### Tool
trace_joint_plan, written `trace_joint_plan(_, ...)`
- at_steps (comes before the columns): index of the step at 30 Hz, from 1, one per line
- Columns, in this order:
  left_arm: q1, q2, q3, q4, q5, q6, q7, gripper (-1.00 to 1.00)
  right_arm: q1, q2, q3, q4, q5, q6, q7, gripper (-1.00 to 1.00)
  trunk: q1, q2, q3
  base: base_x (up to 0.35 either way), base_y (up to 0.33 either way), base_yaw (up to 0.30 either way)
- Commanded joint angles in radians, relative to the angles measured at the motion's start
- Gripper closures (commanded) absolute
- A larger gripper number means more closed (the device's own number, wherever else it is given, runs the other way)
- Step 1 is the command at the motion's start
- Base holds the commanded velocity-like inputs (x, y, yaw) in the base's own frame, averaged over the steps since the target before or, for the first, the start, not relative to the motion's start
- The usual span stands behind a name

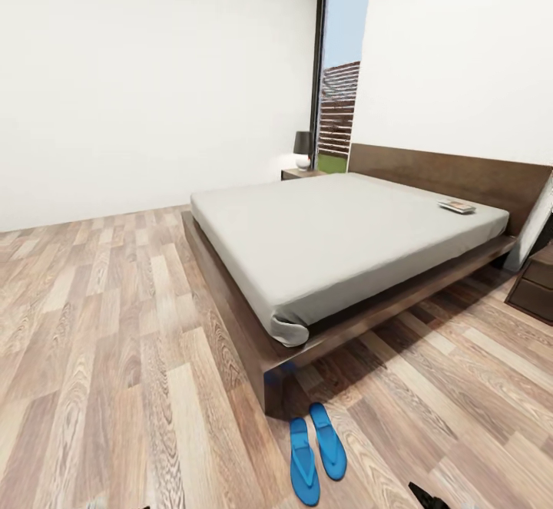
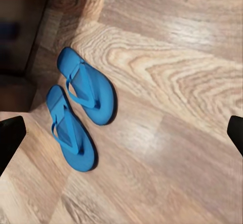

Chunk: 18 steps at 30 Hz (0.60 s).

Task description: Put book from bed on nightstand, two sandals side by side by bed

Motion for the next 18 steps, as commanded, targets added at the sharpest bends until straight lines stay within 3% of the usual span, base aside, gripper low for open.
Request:
trace_joint_plan(1, 0.001, -0.005, -0.008, 0.000, 0.010, 0.004, -0.001, -1.00, -0.001, 0.001, -0.003, 0.005, 0.003, -0.007, 0.006, -1.00, -0.001, 0.000, 0.003, 0.000, 0.000, 0.000)
trace_joint_plan(6, 0.032, -0.020, -0.008, 0.000, 0.010, -0.012, 0.007, -1.00, 0.021, 0.009, -0.002, 0.005, 0.002, -0.006, 0.005, -1.00, -0.003, 0.001, 0.022, 0.000, 0.000, 0.000)
trace_joint_plan(18, 0.064, -0.034, -0.007, 0.000, 0.012, -0.048, 0.012, -1.00, 0.057, 0.040, -0.002, 0.005, 0.000, -0.007, 0.005, -1.00, -0.049, 0.085, 0.060, 0.000, 0.000, 0.000)
